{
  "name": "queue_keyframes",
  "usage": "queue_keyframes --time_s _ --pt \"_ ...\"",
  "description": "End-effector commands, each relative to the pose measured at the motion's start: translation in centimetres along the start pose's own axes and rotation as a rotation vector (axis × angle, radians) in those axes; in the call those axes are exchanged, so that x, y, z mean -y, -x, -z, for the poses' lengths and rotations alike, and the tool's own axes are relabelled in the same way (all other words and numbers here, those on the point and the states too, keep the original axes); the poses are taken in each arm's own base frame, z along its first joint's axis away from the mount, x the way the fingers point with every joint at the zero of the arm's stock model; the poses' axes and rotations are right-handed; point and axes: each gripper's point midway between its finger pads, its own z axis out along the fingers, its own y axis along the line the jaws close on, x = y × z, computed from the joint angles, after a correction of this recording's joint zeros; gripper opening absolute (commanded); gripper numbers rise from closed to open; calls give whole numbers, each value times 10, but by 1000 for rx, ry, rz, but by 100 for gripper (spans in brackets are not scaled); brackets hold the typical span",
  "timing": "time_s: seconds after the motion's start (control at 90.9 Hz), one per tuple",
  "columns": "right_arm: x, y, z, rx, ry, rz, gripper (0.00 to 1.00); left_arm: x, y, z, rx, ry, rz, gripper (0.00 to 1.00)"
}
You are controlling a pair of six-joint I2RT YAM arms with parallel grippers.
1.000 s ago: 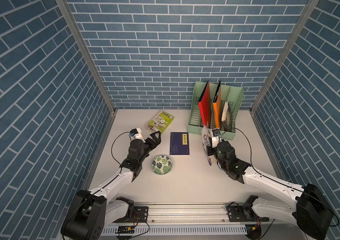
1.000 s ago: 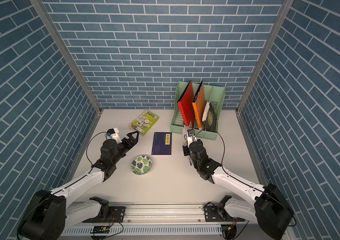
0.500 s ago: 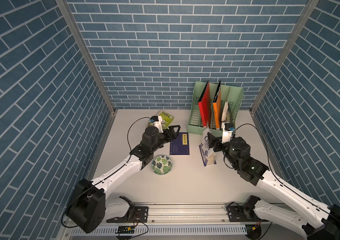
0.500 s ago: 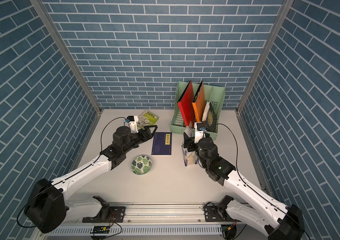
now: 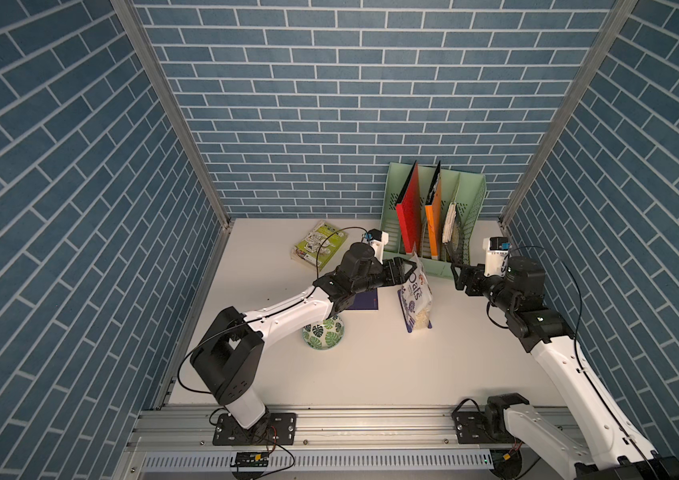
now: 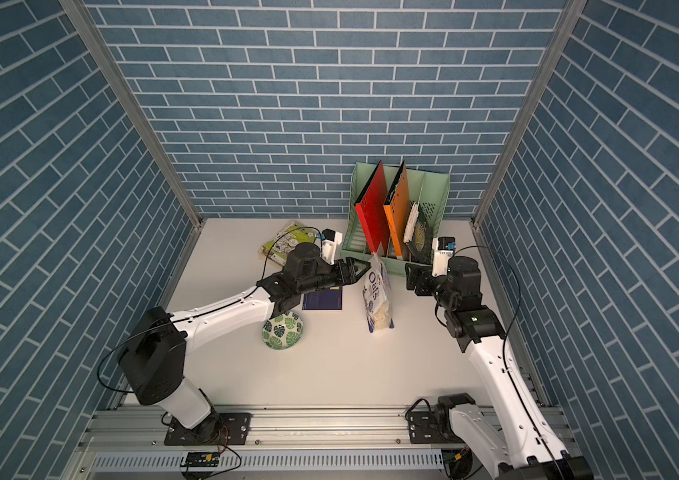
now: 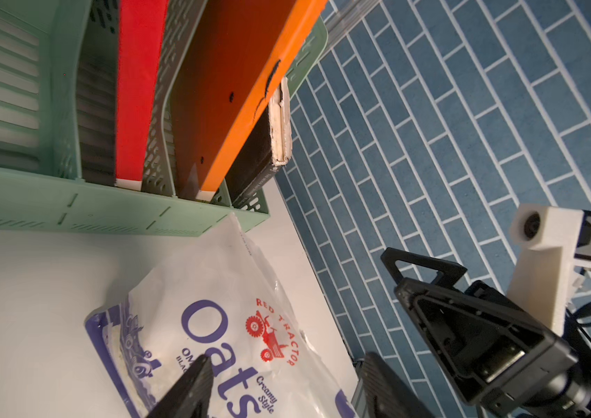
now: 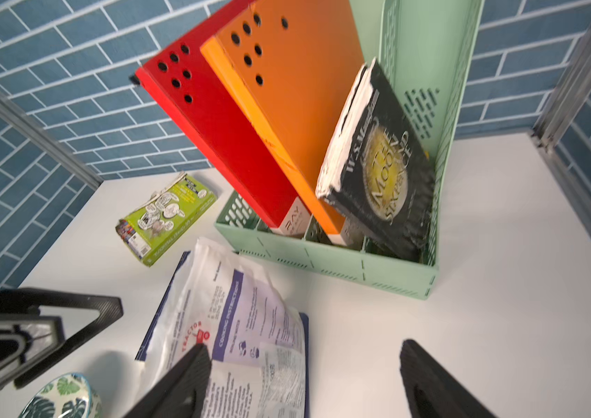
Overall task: Pour the oats into the breakfast bowl
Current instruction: Place the oats bag at the center of the board, then open the oats bag at the center of the board.
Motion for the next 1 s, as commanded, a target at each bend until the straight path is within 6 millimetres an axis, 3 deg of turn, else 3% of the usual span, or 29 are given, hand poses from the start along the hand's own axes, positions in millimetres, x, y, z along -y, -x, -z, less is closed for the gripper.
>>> queue_keyframes --time_s 0.0,0.275,0.44,0.748,0.99 --pt "-13 -10 -1 -31 99 -52 83 9 -6 -13 -45 -33 -19 62" --pt "-10 -20 -5 -52 91 -71 80 4 -8 -36 -68 -36 -14 54" --pt "-9 -21 -6 -53 90 -73 79 0 -11 -42 -79 -41 -7 42" --pt "-17 -19 -6 -56 135 -76 78 3 -10 -31 -54 -45 -14 16" --pt "-38 -16 -8 -91 258 -125 77 3 -9 -24 -37 -43 -16 8"
